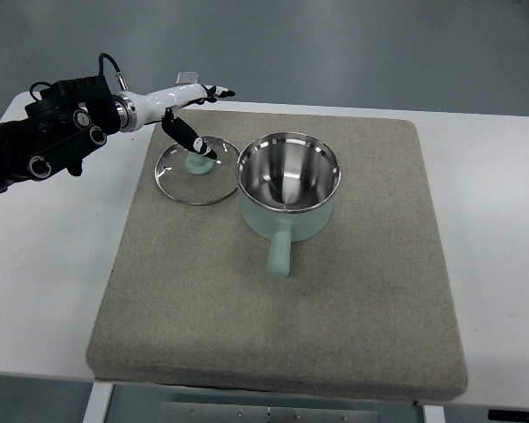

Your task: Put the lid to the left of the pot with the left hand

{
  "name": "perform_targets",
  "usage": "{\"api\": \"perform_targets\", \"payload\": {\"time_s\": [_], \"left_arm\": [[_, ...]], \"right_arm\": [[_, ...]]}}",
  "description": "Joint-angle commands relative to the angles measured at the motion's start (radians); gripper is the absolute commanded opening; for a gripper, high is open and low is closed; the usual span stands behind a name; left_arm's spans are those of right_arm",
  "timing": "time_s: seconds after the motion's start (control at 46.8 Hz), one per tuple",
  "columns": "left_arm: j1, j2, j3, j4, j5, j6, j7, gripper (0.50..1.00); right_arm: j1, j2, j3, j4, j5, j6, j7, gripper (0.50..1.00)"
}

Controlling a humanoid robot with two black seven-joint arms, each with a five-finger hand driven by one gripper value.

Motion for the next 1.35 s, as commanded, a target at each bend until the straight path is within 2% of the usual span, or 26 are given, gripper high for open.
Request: {"api": "perform_targets", "payload": {"time_s": [0.0, 0.107, 0.192, 0.257, 0.363, 0.449, 0.641, 0.855, 1.325], "left_arm": [[0.001, 0.001, -0.001, 0.017, -0.192, -0.006, 0.000, 0.996], [0.001, 0.003, -0.003, 0.044, -0.415, -0.019, 0.002, 0.999], [0.003, 0.009, -0.010, 0.052, -0.602, -0.071, 0.003, 0.996], [0.016, 0.015, -0.021, 0.072, -0.732, -0.149, 0.005, 0.996], [0.049, 0.020, -0.058, 0.139, -0.903, -0.324, 0.023, 0.996], [0.059, 0.023, -0.095, 0.149, -0.957, -0.404, 0.064, 0.996], [0.121, 0.033, -0.225, 0.152, -0.964, -0.427, 0.172, 0.996], [0.170, 0.056, -0.348, 0.149, -0.963, -0.447, 0.247, 0.999], [0.207, 0.067, -0.351, 0.184, -0.966, -0.447, 0.250, 0.996]], "right_arm": [[0.000, 0.000, 0.000, 0.000, 0.000, 0.000, 0.000, 0.924], [0.000, 0.000, 0.000, 0.000, 0.000, 0.000, 0.000, 0.924], [0.000, 0.000, 0.000, 0.000, 0.000, 0.000, 0.000, 0.924], [0.000, 0.000, 0.000, 0.000, 0.000, 0.000, 0.000, 0.924], [0.000, 0.000, 0.000, 0.000, 0.000, 0.000, 0.000, 0.924], [0.000, 0.000, 0.000, 0.000, 0.000, 0.000, 0.000, 0.924], [0.000, 0.000, 0.003, 0.000, 0.002, 0.002, 0.000, 0.924], [0.000, 0.000, 0.006, 0.011, 0.008, 0.009, 0.000, 0.924], [-0.003, 0.000, 0.003, 0.023, 0.002, 0.006, 0.003, 0.924]]}}
